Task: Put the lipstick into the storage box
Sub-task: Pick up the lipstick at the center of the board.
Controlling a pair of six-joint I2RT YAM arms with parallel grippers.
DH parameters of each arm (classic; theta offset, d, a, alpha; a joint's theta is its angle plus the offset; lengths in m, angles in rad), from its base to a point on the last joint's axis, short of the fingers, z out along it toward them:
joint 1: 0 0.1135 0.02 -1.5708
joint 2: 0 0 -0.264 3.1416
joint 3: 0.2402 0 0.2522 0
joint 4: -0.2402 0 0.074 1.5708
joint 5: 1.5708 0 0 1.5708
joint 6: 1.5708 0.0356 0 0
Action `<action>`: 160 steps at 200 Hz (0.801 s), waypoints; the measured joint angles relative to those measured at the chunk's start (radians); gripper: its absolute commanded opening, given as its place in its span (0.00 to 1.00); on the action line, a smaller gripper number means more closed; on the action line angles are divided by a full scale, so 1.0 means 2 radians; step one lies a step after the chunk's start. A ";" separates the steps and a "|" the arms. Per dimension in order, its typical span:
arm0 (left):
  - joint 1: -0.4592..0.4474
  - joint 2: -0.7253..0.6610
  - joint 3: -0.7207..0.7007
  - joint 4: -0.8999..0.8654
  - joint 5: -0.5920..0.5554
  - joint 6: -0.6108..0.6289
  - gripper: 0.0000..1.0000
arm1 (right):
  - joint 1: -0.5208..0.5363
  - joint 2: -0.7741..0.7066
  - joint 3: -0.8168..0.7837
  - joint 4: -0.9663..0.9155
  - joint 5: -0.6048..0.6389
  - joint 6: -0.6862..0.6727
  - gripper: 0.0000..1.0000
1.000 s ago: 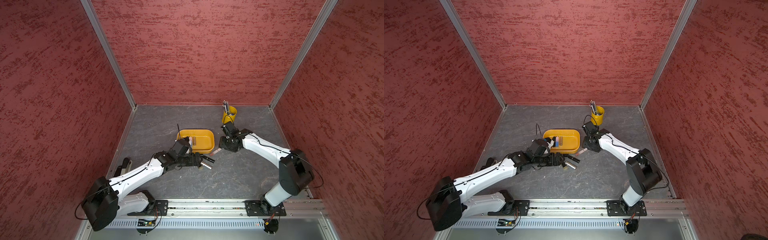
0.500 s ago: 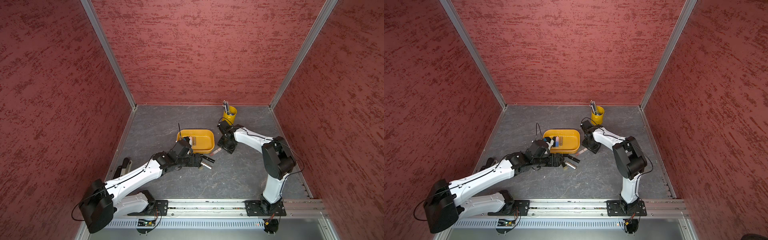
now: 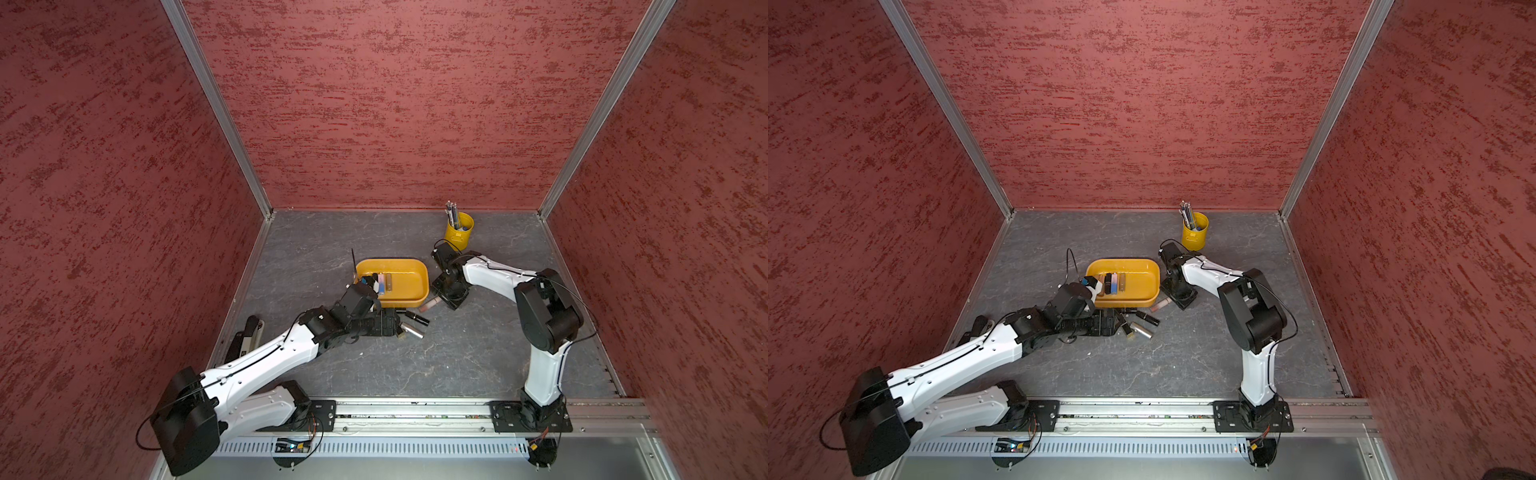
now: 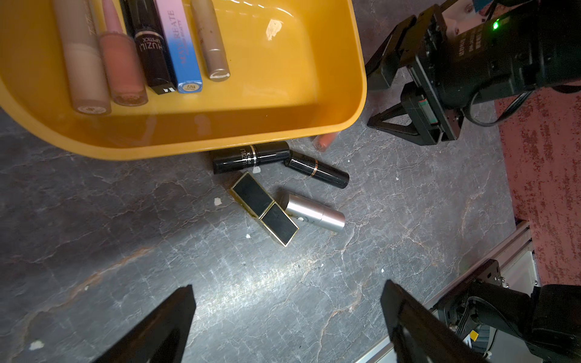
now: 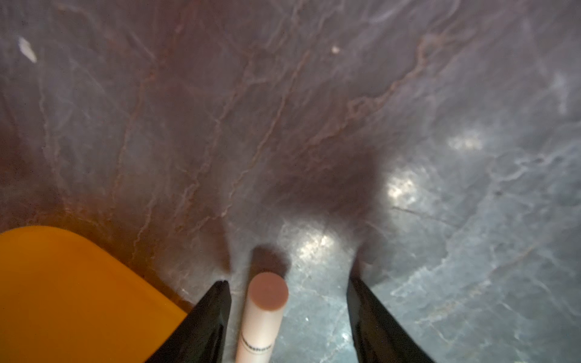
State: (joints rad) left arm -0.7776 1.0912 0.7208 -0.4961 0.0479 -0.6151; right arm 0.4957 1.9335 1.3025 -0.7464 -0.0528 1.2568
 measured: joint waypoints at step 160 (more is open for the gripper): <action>0.008 -0.017 -0.009 -0.003 -0.002 0.000 0.97 | 0.000 0.001 -0.007 0.012 -0.007 0.011 0.20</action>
State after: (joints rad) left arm -0.7624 1.0580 0.7021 -0.5014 0.0444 -0.6151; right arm 0.4961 1.9354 1.2888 -0.7223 -0.0677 1.2789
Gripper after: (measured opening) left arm 0.974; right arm 0.213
